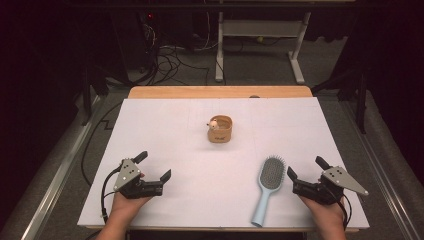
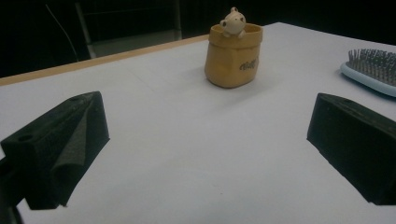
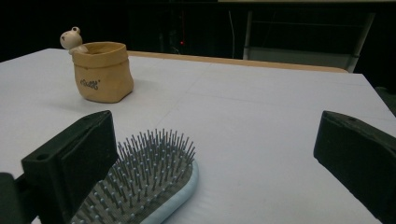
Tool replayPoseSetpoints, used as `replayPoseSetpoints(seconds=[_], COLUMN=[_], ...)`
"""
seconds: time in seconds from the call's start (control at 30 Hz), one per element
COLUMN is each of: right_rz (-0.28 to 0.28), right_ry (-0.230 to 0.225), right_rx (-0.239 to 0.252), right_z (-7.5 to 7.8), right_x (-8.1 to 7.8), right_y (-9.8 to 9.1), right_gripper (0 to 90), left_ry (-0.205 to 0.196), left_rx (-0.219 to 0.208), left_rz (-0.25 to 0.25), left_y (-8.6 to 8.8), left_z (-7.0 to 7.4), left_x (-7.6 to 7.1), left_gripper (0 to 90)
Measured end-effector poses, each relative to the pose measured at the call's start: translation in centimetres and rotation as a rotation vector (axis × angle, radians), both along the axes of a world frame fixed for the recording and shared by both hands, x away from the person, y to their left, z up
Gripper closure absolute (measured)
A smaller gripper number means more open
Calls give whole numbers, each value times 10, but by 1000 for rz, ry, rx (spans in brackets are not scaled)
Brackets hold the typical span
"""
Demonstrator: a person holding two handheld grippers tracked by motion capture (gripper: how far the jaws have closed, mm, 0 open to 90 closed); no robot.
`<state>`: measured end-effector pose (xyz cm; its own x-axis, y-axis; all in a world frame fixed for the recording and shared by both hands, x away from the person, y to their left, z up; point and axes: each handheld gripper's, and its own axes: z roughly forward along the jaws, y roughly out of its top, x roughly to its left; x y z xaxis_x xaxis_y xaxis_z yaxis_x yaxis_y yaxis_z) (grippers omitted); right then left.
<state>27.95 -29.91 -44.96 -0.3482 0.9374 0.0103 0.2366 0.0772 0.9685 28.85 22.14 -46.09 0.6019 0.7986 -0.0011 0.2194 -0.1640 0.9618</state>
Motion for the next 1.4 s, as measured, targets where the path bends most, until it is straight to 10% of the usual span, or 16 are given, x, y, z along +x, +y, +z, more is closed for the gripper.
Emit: replayPoseSetpoints(seconds=[1.4], right_rz=[17], right_ry=[21], right_rx=[-20], right_z=[-1], right_x=[-1], right_y=[1], right_gripper=[51], left_ry=[7], left_rx=[21], left_rz=[-20], left_y=[2], left_z=[-3], left_x=[2], left_gripper=[2])
